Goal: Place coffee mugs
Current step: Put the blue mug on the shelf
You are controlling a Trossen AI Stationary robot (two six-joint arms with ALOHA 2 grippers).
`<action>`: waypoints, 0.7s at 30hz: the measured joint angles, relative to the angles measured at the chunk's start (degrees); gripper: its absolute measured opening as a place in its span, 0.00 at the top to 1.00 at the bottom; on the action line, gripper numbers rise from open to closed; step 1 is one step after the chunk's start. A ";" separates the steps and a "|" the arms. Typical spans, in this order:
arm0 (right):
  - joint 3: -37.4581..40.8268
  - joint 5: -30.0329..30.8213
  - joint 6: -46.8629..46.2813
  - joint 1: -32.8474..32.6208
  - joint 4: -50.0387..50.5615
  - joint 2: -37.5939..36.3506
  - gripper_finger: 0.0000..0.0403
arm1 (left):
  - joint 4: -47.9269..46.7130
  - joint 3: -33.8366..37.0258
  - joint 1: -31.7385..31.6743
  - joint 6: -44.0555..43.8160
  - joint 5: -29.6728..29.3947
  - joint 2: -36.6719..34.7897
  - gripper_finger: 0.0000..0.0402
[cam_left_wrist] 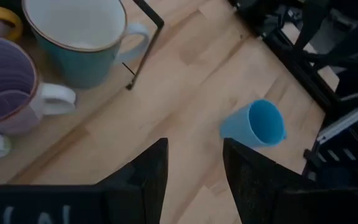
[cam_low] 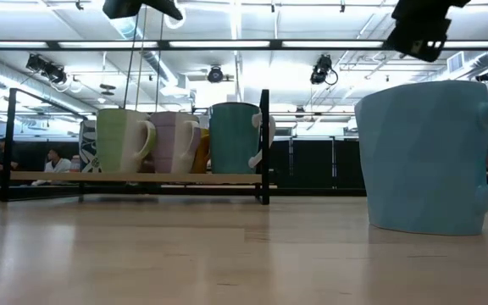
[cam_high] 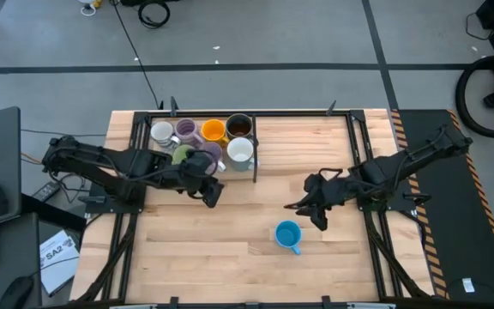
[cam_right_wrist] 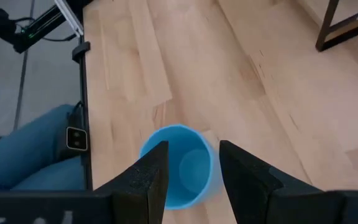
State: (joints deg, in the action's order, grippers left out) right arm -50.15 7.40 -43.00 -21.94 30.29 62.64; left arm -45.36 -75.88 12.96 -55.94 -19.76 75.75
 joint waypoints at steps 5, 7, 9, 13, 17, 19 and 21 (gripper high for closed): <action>0.00 3.95 -3.50 -4.03 0.21 2.22 0.63 | -0.08 0.00 1.19 0.13 -0.27 0.00 0.60; 0.00 5.20 -4.00 -5.53 0.21 4.26 0.63 | -0.09 0.00 1.59 0.09 -0.95 0.00 0.60; 0.00 5.81 -4.24 -6.57 0.20 6.48 0.63 | -0.09 0.00 1.96 0.09 -1.77 0.00 0.60; 0.00 6.07 -6.78 -7.56 0.17 10.81 0.63 | -0.07 0.00 2.11 0.07 -2.28 0.00 0.60; 0.00 6.56 -6.77 -7.70 0.18 14.12 0.63 | -0.07 0.00 2.09 0.07 -2.45 0.00 0.60; 0.00 6.76 -6.54 -7.66 0.12 15.17 0.63 | -0.07 0.00 2.09 0.07 -2.52 0.00 0.60; 0.00 7.30 -6.51 -7.68 0.08 16.06 0.63 | -0.07 0.00 2.09 0.07 -2.52 0.00 0.60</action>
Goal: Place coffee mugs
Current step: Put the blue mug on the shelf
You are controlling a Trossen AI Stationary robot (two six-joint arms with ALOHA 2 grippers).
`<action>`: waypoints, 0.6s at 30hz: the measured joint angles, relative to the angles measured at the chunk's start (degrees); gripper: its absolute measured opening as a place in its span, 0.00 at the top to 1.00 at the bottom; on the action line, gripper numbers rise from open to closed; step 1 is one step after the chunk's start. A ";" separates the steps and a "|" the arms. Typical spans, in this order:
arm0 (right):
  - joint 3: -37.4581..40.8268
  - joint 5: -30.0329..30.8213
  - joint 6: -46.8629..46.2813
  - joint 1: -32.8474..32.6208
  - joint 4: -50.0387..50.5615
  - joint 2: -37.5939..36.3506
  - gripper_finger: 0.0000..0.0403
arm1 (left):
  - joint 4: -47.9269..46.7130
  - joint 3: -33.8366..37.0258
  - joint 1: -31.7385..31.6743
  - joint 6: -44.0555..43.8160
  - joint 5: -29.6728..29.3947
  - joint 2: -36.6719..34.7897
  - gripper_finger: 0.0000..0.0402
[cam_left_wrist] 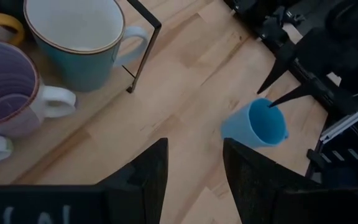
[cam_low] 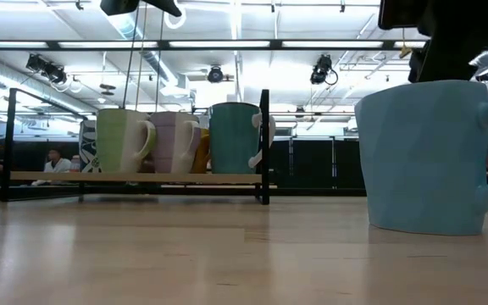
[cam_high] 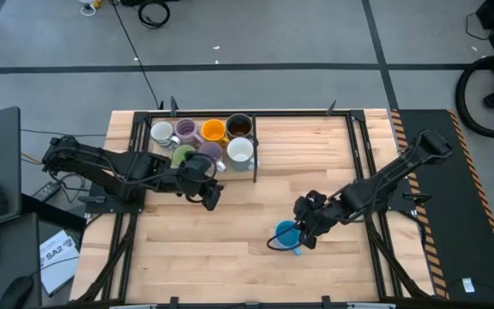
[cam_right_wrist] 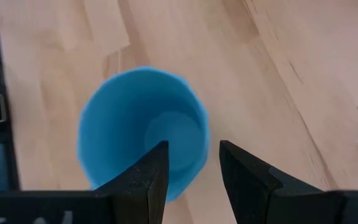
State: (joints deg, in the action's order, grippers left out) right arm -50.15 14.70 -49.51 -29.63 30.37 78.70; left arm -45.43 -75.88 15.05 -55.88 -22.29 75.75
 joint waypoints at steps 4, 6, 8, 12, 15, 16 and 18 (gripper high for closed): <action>0.02 1.00 0.14 0.02 0.25 1.00 0.63 | 0.00 0.00 0.00 0.04 0.00 0.00 0.60; 0.00 1.19 0.16 0.13 0.09 1.44 0.63 | 0.00 0.00 0.00 0.06 -0.01 0.00 0.60; 0.02 1.65 0.19 0.13 0.41 1.84 0.63 | 0.03 0.00 0.00 0.07 -0.01 0.00 0.60; 0.02 1.82 0.19 0.14 0.33 3.64 0.63 | 0.13 0.00 0.00 0.17 0.00 0.00 0.60; 0.02 1.50 0.16 0.16 -0.72 5.64 0.63 | 0.13 0.00 0.00 0.17 -0.02 0.02 0.60; -0.03 1.07 0.14 0.17 -0.99 6.33 0.63 | 0.13 0.00 0.00 0.17 -0.02 0.02 0.60; -0.04 0.36 0.14 0.17 -1.48 7.79 0.64 | 0.15 0.00 0.00 0.16 -0.01 0.02 0.60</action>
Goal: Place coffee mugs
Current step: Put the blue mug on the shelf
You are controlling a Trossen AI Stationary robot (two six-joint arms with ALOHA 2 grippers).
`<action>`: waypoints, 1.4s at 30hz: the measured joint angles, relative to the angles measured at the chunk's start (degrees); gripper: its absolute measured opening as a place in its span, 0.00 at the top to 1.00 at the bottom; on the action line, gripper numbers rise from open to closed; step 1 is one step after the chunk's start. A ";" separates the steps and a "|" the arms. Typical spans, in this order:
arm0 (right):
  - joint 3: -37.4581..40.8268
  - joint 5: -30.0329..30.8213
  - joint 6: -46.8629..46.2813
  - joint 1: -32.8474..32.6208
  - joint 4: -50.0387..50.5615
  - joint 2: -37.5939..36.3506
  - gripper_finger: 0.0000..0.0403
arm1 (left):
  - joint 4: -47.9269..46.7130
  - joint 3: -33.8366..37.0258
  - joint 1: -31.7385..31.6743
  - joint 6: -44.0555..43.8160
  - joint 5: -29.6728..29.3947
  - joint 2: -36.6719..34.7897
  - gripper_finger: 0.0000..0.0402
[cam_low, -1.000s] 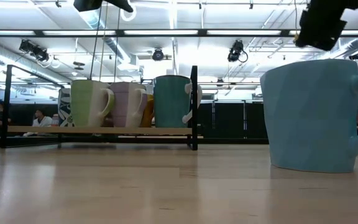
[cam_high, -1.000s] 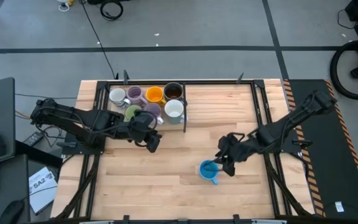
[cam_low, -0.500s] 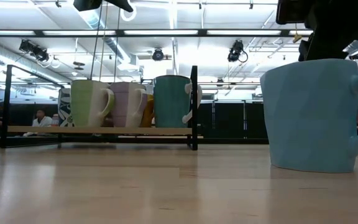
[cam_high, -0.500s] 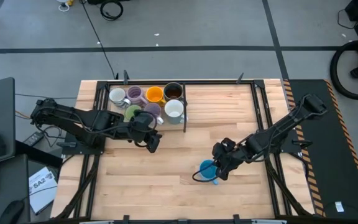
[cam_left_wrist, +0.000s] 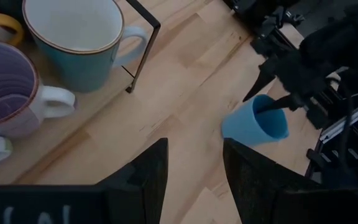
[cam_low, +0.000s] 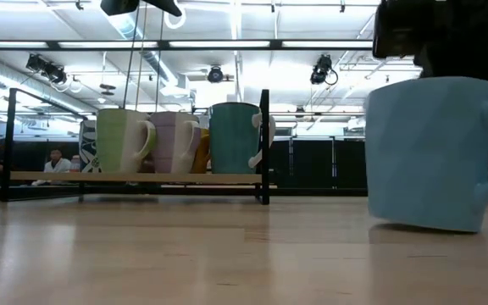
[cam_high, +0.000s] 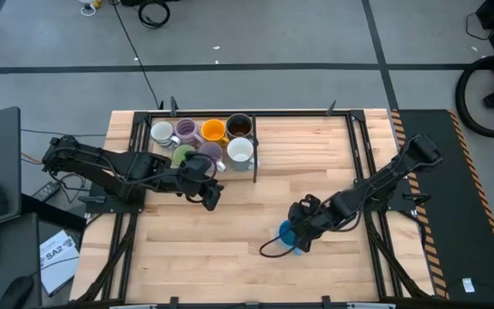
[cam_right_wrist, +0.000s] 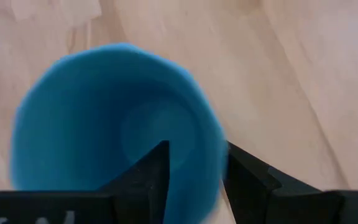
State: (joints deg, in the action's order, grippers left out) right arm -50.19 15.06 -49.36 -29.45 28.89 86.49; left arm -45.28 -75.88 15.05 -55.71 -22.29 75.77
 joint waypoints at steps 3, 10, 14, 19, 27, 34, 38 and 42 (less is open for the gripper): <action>0.02 -0.87 -0.01 -0.01 -1.04 1.93 0.68 | 0.02 0.00 0.00 -0.01 0.01 0.00 0.60; 0.07 -2.20 0.28 0.59 -6.21 4.48 0.90 | 0.10 0.00 0.00 -0.01 0.01 0.00 0.60; 0.09 -2.47 1.53 1.56 -10.77 4.04 0.93 | 0.09 0.00 0.00 -0.03 0.24 0.00 0.60; -3.20 -2.42 1.81 3.37 -12.51 4.03 0.93 | -0.13 0.00 2.08 -0.02 4.15 -0.42 0.60; -12.58 -0.93 9.97 7.28 -12.88 5.38 0.93 | -1.95 0.00 12.40 2.73 2.53 -2.40 0.60; -24.42 -1.42 18.94 12.65 -12.49 12.37 0.93 | -4.16 0.00 21.26 1.96 1.80 -2.69 0.60; -33.02 -3.96 22.62 15.71 -11.14 19.21 0.93 | -4.30 0.00 24.01 0.81 1.32 -2.69 0.60; -41.36 -6.87 24.06 18.12 -7.73 26.08 0.93 | -4.33 0.00 25.95 0.44 1.33 -2.69 0.60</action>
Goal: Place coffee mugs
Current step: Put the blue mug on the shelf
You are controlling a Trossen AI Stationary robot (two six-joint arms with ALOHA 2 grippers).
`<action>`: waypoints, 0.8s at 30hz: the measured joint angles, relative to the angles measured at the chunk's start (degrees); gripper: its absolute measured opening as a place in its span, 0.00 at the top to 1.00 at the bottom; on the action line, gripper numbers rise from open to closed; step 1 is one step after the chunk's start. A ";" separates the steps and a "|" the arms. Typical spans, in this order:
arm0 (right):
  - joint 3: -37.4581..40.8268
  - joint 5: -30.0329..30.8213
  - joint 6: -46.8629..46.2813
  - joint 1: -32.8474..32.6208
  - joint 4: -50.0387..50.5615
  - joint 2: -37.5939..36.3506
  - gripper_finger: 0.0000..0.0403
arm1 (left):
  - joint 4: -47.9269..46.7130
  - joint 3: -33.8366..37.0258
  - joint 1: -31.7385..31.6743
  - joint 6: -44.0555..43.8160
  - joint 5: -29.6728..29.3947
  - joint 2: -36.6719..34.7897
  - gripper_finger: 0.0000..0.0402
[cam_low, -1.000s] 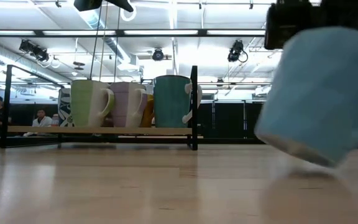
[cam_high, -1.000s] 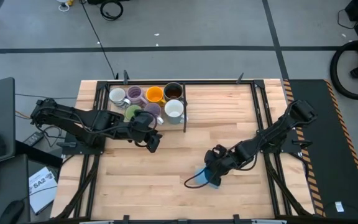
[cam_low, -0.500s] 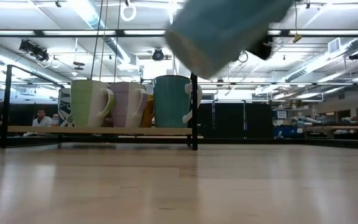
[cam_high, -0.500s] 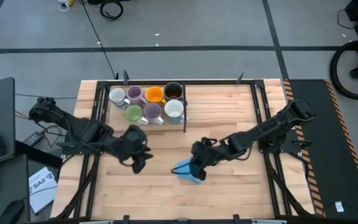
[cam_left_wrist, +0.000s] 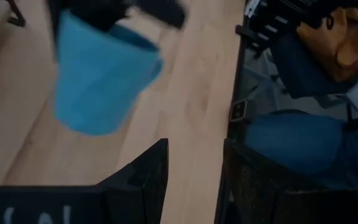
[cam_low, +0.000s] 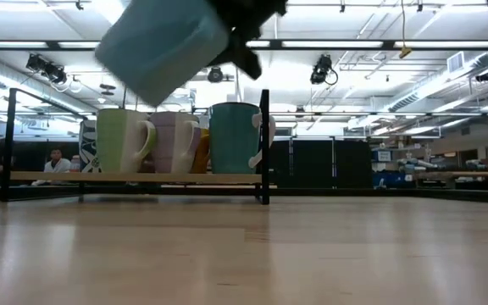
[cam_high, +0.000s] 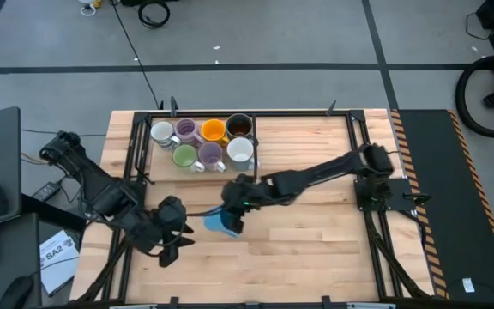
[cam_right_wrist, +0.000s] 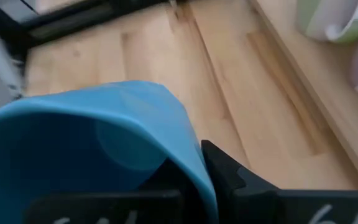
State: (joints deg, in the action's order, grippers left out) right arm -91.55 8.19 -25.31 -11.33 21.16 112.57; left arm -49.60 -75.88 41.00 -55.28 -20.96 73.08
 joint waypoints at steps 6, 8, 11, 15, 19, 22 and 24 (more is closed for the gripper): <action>-9.99 -0.82 1.12 2.26 6.94 8.92 0.91 | -0.02 0.00 2.27 0.00 0.05 0.00 0.60; -11.87 -0.82 1.10 2.62 7.48 11.08 0.91 | -0.07 0.00 2.73 -0.03 0.01 0.00 0.60; -13.29 -0.87 1.15 2.95 7.71 13.55 0.92 | -0.05 0.00 3.03 -0.04 0.04 0.00 0.60; -13.46 -0.90 1.12 2.95 8.06 15.50 0.92 | -0.08 0.00 3.01 0.01 0.03 0.00 0.60; -13.46 -0.90 1.12 2.89 9.61 15.92 0.92 | -0.07 0.00 3.03 0.11 0.05 0.00 0.60; -13.46 -0.88 1.10 2.88 9.89 15.89 0.91 | -0.09 0.00 3.01 0.34 0.03 0.00 0.60; -13.46 -0.90 1.10 2.88 10.28 15.89 0.91 | -0.06 0.00 3.01 0.35 0.03 0.00 0.60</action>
State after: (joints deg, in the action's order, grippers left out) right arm -105.01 7.29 -24.21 -8.45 31.44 128.46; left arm -49.66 -75.88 44.01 -54.92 -20.93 73.08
